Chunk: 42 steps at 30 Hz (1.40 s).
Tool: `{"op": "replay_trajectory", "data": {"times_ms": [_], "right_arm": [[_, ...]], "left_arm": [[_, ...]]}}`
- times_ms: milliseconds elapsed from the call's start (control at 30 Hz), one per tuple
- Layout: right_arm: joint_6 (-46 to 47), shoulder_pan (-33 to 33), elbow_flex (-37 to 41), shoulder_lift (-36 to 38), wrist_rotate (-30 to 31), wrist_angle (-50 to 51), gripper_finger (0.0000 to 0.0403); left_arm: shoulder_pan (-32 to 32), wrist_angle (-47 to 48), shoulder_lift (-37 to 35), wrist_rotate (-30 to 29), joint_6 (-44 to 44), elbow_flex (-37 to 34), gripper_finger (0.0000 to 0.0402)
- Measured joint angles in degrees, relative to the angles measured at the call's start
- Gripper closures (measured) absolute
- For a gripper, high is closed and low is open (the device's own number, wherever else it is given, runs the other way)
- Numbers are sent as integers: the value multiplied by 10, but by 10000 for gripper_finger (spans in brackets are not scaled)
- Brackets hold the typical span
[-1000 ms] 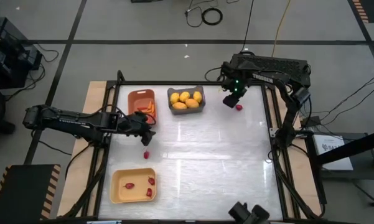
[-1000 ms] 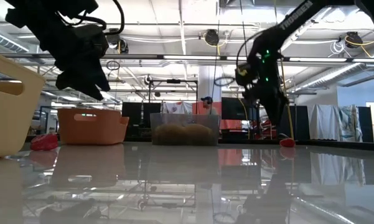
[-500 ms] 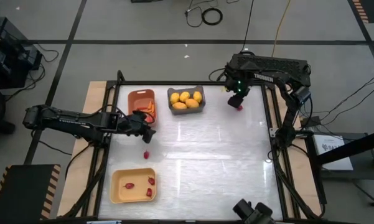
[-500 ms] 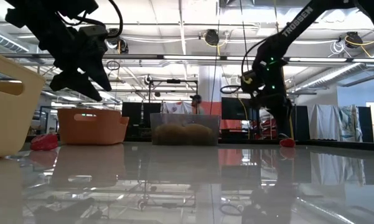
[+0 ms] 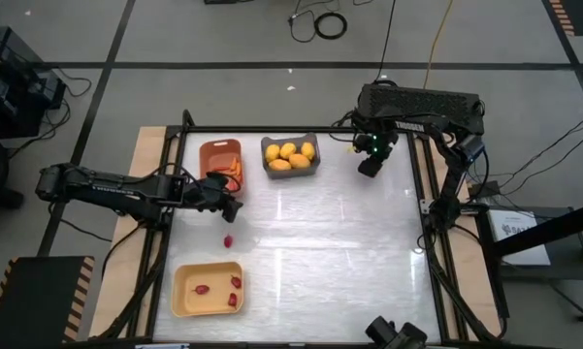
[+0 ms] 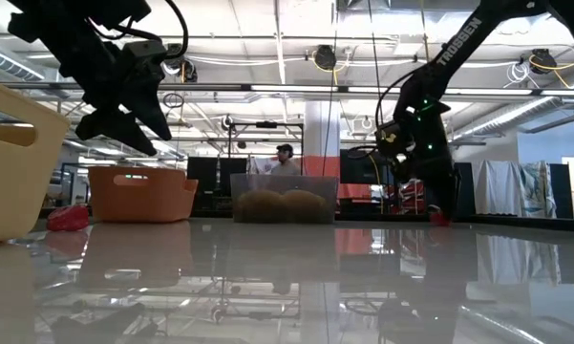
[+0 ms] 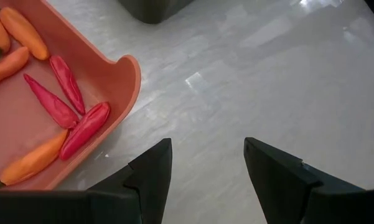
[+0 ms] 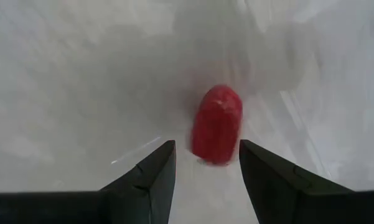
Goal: Sort produce into baskets
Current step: Put the red chili pepper into the yellow bin
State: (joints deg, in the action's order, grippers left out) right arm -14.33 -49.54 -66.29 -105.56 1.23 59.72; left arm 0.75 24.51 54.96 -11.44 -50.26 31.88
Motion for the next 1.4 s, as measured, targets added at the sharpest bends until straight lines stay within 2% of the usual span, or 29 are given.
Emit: {"op": "replay_trajectory", "data": {"times_ms": [167, 567, 1000, 1067, 1200, 1400], "right_arm": [[1, 1, 1, 0, 0, -28, 234], [22, 1, 1, 0, 0, -24, 239], [38, 1, 1, 1, -2, -20, 329], [45, 1, 1, 7, -27, -12, 334], [53, 12, 1, 35, -120, -10, 334], [98, 87, 1, 90, -220, -26, 333]], "left_arm": [[0, 0, 0, 0, 11, 0, 194], [0, 0, 0, 0, 12, 0, 194], [-3, 0, 0, 6, 15, 0, 194], [-6, 0, 0, 7, 15, 0, 194], [-13, 1, 0, 8, 26, 0, 194], [-16, 5, 0, 18, 62, 0, 195]]}}
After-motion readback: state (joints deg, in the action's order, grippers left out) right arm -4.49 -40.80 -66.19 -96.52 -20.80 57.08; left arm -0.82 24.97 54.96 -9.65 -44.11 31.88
